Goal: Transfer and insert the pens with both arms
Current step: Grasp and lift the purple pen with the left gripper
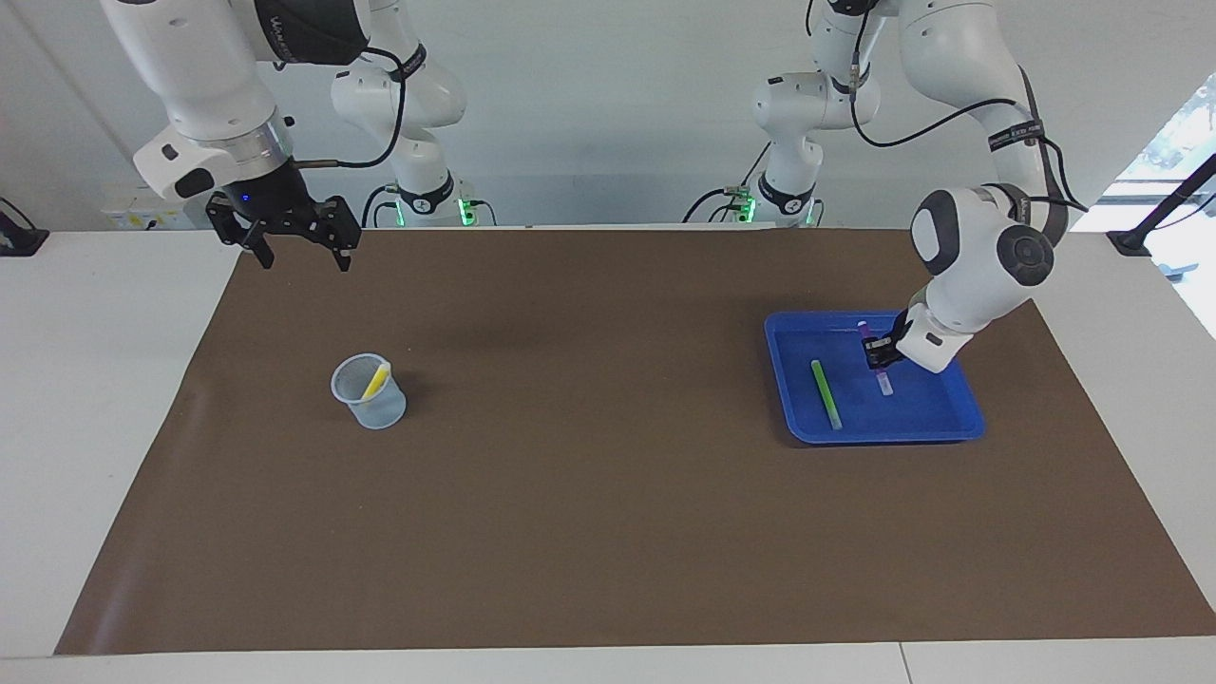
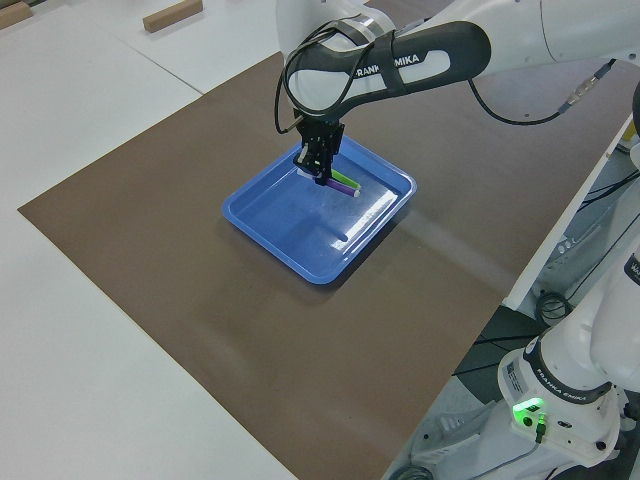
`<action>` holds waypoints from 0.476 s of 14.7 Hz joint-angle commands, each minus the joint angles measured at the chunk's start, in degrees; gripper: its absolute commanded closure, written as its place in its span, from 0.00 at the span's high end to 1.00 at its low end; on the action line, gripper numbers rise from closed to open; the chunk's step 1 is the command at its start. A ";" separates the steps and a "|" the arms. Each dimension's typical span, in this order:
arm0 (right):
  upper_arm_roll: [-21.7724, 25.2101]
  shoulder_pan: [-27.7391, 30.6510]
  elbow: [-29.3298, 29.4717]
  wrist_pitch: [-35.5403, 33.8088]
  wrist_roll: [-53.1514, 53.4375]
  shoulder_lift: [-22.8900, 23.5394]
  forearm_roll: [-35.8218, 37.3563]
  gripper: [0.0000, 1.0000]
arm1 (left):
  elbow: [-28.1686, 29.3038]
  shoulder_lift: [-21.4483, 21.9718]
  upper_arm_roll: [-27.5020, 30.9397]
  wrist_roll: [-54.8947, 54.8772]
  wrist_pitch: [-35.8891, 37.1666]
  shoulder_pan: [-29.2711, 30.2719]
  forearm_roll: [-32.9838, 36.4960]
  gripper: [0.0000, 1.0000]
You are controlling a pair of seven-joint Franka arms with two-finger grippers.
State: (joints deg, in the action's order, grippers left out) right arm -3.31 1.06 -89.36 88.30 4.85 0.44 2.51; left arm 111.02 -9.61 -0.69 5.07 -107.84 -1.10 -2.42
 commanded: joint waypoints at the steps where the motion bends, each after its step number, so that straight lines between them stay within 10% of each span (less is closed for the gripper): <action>1: 0.59 -0.62 1.20 -1.20 1.13 0.18 1.01 1.00 | -3.70 1.78 -0.10 6.85 7.44 -0.13 -4.68 0.00; 7: 0.06 -0.44 1.20 -0.76 2.00 -0.09 -3.37 1.00 | -5.20 9.33 -0.89 38.80 15.02 -2.06 -21.11 0.00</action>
State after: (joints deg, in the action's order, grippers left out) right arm -3.21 1.03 -88.85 88.06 5.11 0.43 1.69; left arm 105.25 -3.78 -1.77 32.12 -94.43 -1.57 -19.00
